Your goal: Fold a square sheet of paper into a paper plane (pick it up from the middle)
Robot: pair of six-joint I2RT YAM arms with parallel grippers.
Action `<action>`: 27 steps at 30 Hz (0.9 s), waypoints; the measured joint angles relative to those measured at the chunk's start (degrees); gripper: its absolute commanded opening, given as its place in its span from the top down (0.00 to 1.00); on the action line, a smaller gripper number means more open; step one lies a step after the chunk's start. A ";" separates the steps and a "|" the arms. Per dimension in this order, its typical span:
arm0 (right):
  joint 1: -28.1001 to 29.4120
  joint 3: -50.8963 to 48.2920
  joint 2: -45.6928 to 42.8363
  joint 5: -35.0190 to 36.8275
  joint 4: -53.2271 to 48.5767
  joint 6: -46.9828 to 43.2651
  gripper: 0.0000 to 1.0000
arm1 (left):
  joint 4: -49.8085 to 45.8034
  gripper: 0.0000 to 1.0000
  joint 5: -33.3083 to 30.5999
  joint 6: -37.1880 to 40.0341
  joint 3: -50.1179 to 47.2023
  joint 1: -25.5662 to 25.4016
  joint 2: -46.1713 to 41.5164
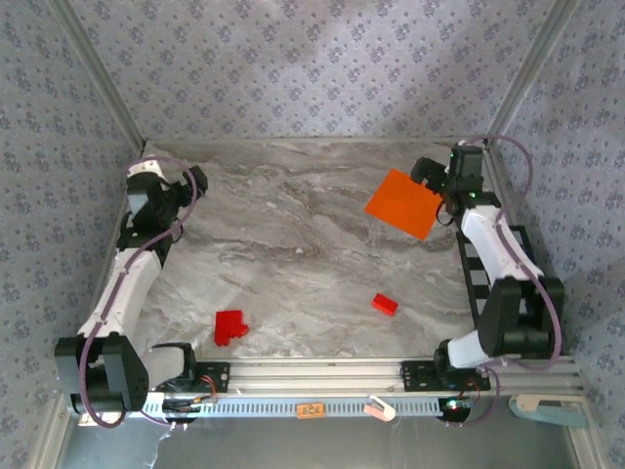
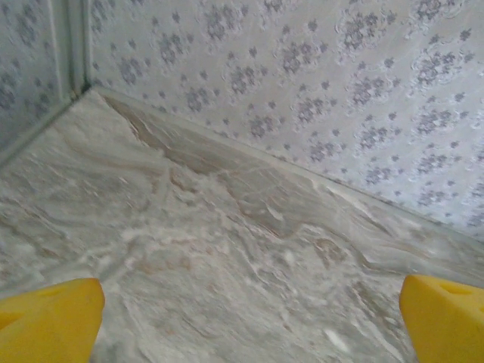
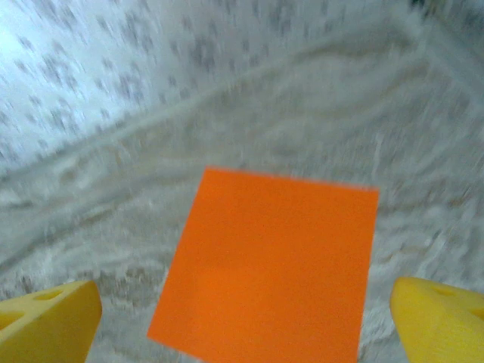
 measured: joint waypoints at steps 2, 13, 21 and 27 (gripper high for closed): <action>0.00 3.50 5.38 -1.97 -3.58 1.16 0.00 | -2.45 0.00 2.29 -1.68 0.13 0.00 0.09; -0.07 27.26 34.27 -9.40 -15.37 5.07 0.05 | -7.48 0.00 13.73 -3.21 0.55 -0.74 4.59; 1.86 35.28 43.15 -9.51 -21.00 5.44 0.05 | -8.57 0.00 15.85 -2.95 0.57 -1.36 4.63; 4.20 36.09 43.43 -9.22 -23.23 5.44 0.05 | -8.72 0.00 16.04 -2.95 0.57 -1.36 4.76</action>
